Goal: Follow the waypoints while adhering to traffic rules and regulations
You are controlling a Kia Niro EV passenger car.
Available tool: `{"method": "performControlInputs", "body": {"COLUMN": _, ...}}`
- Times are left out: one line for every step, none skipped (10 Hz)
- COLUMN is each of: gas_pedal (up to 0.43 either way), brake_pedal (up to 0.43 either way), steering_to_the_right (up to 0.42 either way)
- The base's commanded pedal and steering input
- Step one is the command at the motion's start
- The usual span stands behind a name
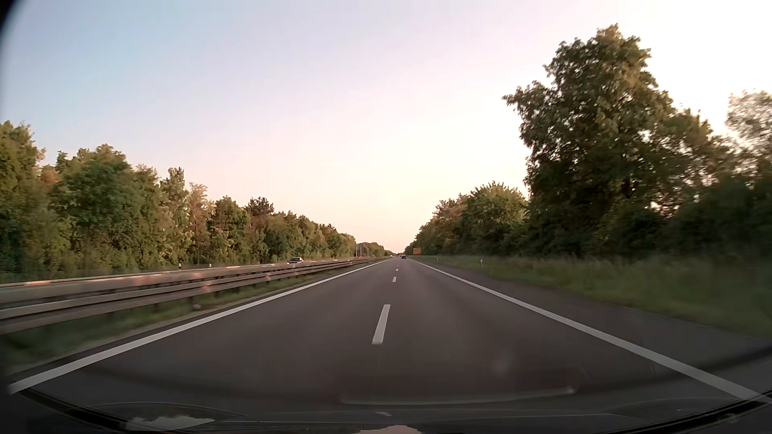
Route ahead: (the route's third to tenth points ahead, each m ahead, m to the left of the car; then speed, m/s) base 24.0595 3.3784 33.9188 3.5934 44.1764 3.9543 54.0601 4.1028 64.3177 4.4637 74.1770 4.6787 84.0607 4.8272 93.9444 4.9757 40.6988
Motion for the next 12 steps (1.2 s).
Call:
{"method": "performControlInputs", "body": {"gas_pedal": 0.469, "brake_pedal": 0.018, "steering_to_the_right": -0.002}}
{"method": "performControlInputs", "body": {"gas_pedal": 0.469, "brake_pedal": 0.018, "steering_to_the_right": -0.003}}
{"method": "performControlInputs", "body": {"gas_pedal": 0.469, "brake_pedal": 0.018, "steering_to_the_right": -0.003}}
{"method": "performControlInputs", "body": {"gas_pedal": 0.469, "brake_pedal": 0.018, "steering_to_the_right": -0.004}}
{"method": "performControlInputs", "body": {"gas_pedal": 0.469, "brake_pedal": 0.018, "steering_to_the_right": -0.004}}
{"method": "performControlInputs", "body": {"gas_pedal": 0.449, "brake_pedal": 0.018, "steering_to_the_right": -0.004}}
{"method": "performControlInputs", "body": {"gas_pedal": 0.429, "brake_pedal": 0.018, "steering_to_the_right": -0.004}}
{"method": "performControlInputs", "body": {"gas_pedal": 0.409, "brake_pedal": 0.018, "steering_to_the_right": -0.004}}
{"method": "performControlInputs", "body": {"gas_pedal": 0.398, "brake_pedal": 0.018, "steering_to_the_right": -0.004}}
{"method": "performControlInputs", "body": {"gas_pedal": 0.390, "brake_pedal": 0.018, "steering_to_the_right": -0.004}}
{"method": "performControlInputs", "body": {"gas_pedal": 0.378, "brake_pedal": 0.018, "steering_to_the_right": -0.004}}
{"method": "performControlInputs", "body": {"gas_pedal": 0.370, "brake_pedal": 0.018, "steering_to_the_right": -0.004}}
